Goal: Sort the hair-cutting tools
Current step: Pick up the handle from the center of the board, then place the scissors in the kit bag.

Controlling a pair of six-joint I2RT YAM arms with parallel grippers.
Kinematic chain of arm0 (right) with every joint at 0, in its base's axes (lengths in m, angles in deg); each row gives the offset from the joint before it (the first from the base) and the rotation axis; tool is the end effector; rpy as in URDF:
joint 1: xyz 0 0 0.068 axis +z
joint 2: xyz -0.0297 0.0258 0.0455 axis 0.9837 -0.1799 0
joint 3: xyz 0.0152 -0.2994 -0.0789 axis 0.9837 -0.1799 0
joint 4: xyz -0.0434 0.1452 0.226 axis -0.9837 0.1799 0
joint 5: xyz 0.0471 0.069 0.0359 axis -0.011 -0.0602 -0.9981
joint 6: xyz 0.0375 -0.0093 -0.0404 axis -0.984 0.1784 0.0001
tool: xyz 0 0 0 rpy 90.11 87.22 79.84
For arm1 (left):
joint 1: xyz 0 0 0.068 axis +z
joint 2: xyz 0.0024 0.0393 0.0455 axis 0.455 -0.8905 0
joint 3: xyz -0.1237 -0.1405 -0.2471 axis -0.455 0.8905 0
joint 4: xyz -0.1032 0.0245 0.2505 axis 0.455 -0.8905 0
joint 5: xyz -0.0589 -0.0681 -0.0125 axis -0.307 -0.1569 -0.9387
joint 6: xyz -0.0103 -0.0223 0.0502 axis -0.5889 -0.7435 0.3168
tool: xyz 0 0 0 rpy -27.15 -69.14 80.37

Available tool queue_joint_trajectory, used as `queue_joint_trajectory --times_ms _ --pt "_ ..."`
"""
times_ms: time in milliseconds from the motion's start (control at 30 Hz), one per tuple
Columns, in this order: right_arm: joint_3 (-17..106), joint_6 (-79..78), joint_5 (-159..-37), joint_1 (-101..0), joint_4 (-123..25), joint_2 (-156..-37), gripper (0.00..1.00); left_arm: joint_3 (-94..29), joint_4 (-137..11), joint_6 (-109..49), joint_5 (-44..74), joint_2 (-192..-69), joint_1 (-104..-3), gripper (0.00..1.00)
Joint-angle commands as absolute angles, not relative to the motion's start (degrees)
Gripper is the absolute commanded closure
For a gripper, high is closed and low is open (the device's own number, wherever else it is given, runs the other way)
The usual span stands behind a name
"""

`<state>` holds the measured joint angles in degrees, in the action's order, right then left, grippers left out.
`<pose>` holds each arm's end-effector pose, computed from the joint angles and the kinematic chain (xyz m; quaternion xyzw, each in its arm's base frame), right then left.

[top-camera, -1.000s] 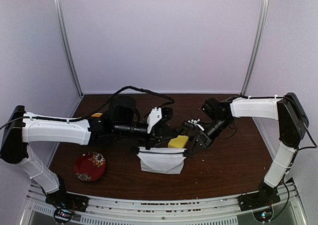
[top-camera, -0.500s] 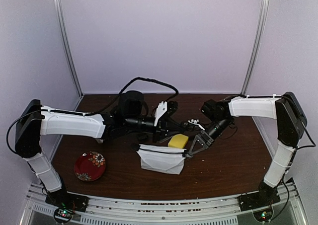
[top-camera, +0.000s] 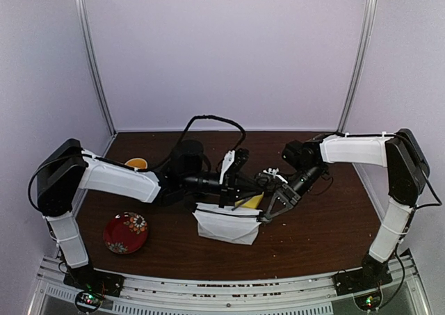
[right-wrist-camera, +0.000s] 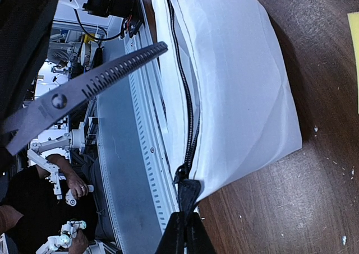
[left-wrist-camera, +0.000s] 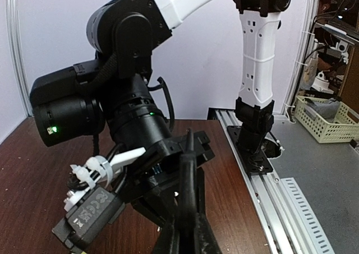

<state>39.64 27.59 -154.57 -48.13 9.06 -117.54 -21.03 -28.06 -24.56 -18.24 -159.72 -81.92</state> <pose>0.2662 0.2040 0.2336 0.3738 -0.7578 -0.5324 0.0510 0.2243 -0.3629 0.2584 0.5010 0.5424 -0.5441 0.3985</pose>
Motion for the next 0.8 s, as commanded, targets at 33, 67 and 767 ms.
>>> queue_joint_trajectory --times_ms 33,67,767 --pt "41.4 29.3 -155.2 -48.0 10.9 -115.7 1.00 -19.8 -23.3 -25.9 -20.3 -160.6 -82.0 1.00" --pt "41.4 29.4 -155.3 -48.0 10.9 -115.8 1.00 -19.5 -23.5 -25.5 -20.2 -160.6 -82.0 1.00" --pt "42.0 30.7 -154.8 -48.0 12.0 -115.5 1.00 -17.9 -50.0 -6.3 -14.8 -154.7 -80.4 1.00"
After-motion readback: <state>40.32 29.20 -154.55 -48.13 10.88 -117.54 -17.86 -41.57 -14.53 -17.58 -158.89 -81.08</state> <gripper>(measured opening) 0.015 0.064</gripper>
